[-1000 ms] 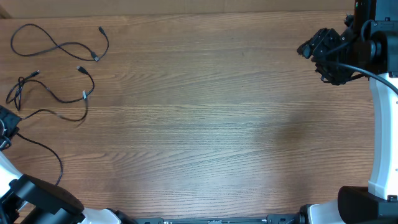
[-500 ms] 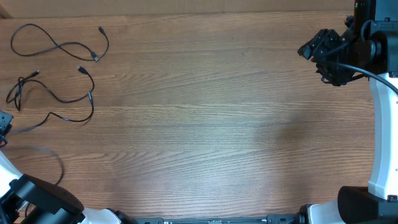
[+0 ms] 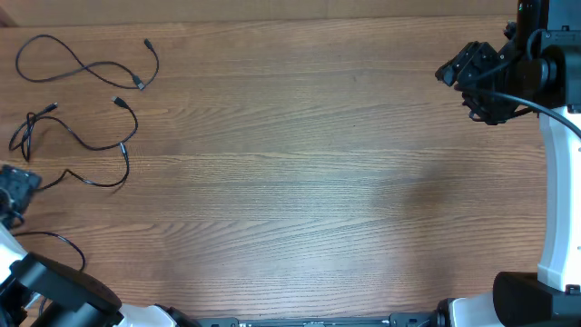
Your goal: Untangle cables
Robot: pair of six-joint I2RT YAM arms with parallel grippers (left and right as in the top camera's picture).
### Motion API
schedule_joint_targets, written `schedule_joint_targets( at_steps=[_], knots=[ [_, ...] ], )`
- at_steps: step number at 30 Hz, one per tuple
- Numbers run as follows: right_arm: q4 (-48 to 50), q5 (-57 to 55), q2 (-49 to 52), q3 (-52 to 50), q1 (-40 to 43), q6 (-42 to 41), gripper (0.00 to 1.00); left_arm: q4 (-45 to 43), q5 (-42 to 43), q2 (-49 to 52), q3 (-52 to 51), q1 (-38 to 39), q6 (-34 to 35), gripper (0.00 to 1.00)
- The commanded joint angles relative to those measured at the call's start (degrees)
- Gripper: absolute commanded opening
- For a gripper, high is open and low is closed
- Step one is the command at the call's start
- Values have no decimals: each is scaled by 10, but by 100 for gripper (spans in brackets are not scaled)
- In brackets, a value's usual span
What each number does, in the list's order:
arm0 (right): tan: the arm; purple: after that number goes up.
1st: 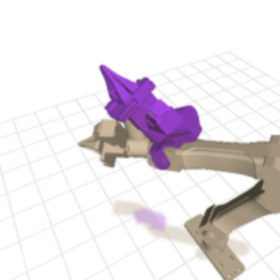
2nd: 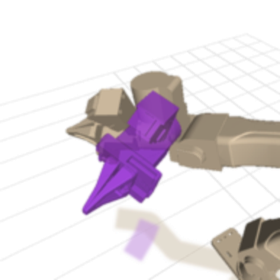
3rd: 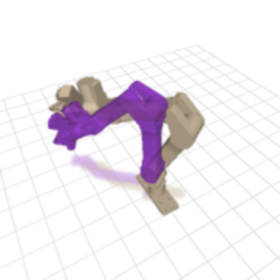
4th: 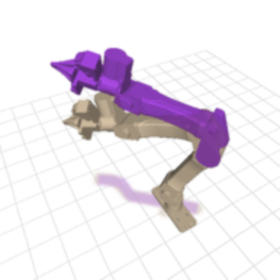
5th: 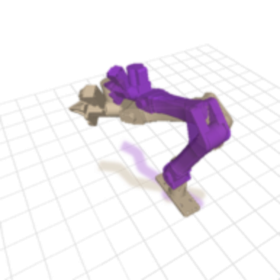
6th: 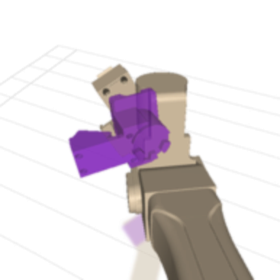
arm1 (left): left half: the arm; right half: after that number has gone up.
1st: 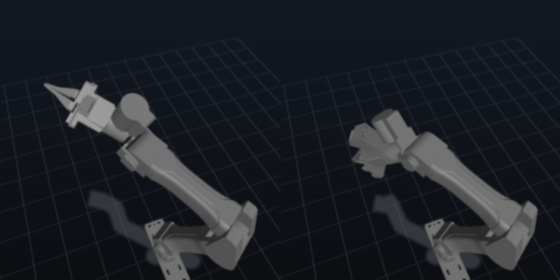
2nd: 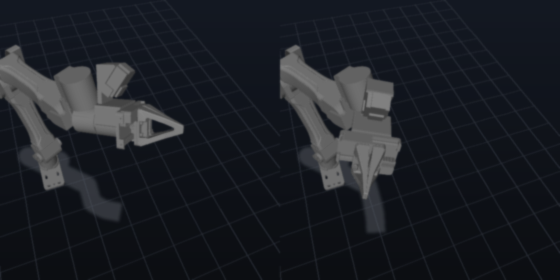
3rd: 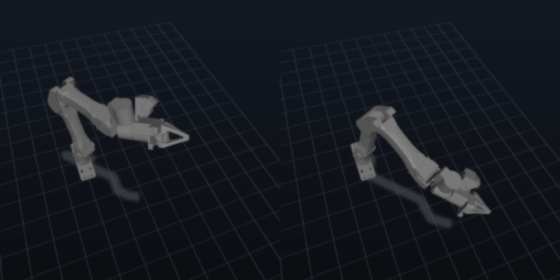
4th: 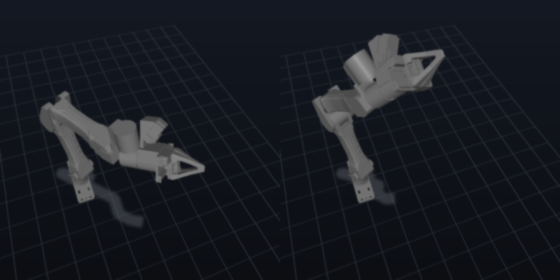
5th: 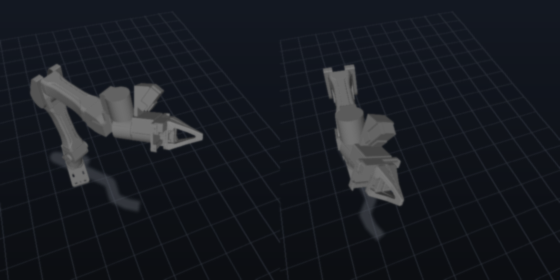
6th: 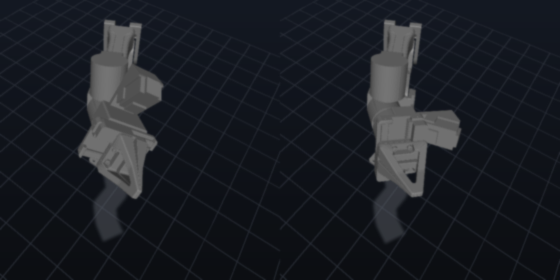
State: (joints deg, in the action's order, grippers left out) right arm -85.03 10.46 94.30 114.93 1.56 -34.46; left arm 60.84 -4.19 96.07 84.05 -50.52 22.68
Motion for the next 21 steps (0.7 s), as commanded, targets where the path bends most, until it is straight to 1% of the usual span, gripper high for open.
schedule_joint_targets(
  at_steps=[1,6,10,11,12,13,14,18,19,21],
  knots=[
    [2,-6,0,-2,1,10,66,-47,-4,-8,-82,-2,7,100],
    [-2,-6,0,-2,1,23,66,-129,-12,-7,-154,-5,26,100],
    [-3,-6,0,-2,1,31,66,-177,-11,-7,-185,-8,50,100],
    [-3,-6,0,-2,1,31,66,-188,-11,-7,-191,-8,50,95],
    [-3,-6,0,-2,1,31,66,-195,-12,-7,-194,-8,50,87],
    [-3,-6,0,-2,1,31,66,-201,-11,-7,-195,-8,50,76],
    [-3,-6,0,-2,1,31,66,-205,-12,-7,-195,-8,50,68],
    [-3,-6,0,-2,1,31,66,-218,-11,-7,-195,-8,50,21],
    [-3,-6,0,-2,1,31,66,-221,-6,-7,-193,-8,49,4],
    [-3,-6,0,-2,1,31,66,-221,9,-7,-187,-8,47,4]
  ],
)
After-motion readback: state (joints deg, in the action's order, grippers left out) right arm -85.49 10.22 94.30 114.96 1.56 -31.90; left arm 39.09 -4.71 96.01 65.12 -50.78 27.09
